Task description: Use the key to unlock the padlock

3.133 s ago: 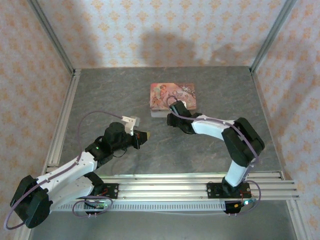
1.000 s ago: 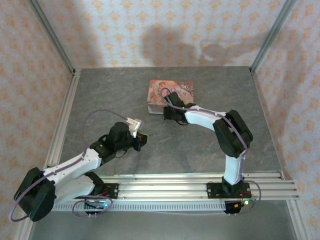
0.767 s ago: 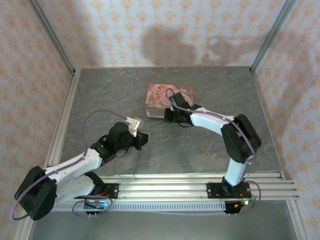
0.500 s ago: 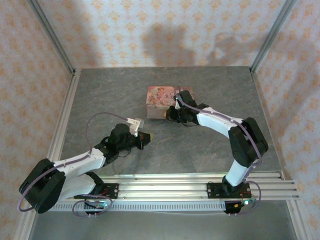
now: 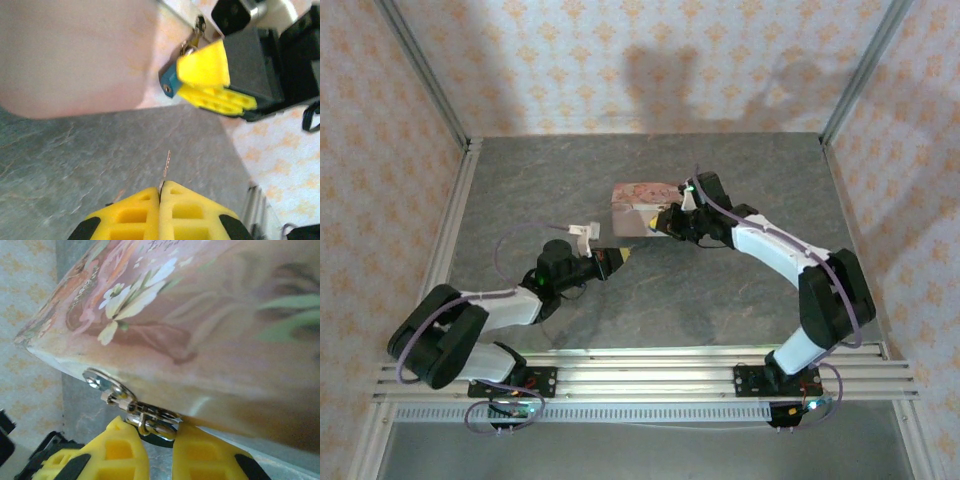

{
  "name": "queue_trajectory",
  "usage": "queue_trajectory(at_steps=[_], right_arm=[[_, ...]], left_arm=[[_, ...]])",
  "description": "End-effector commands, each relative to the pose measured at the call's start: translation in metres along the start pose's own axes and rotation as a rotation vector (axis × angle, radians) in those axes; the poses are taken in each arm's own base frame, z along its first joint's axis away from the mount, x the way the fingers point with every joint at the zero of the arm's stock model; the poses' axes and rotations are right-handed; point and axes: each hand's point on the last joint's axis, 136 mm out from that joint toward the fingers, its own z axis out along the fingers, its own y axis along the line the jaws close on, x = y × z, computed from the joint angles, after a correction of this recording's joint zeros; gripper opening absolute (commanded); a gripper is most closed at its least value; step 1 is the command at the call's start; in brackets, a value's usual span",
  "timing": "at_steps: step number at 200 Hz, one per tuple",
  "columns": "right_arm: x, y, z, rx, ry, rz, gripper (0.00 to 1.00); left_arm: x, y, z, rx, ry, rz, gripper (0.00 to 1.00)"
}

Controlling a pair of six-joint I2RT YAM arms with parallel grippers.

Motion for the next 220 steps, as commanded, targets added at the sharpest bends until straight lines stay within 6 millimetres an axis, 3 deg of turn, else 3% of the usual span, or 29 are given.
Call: queue_trajectory(at_steps=[1,51,137,166,220], right_arm=[[-0.009,0.03,-0.023,-0.124,-0.041,-0.008,0.0],[-0.01,0.032,-0.033,-0.148,-0.054,0.002,0.0],[-0.01,0.023,-0.022,-0.148,-0.06,0.036,0.0],[-0.007,0.002,-0.013,-0.087,-0.066,0.028,0.0],[0.011,-0.053,0.018,0.02,-0.06,0.005,0.0]], left_arm=[[-0.026,-0.031,0.002,0.154,-0.077,-0.03,0.0],[-0.034,-0.037,0.009,0.173,-0.079,-0.031,0.0],[-0.033,-0.027,0.03,0.201,-0.073,-0.138,0.0],[-0.023,-0.012,0.033,0.118,-0.034,-0.129,0.0],[-0.002,0.01,0.01,-0.07,0.043,-0.041,0.0]])
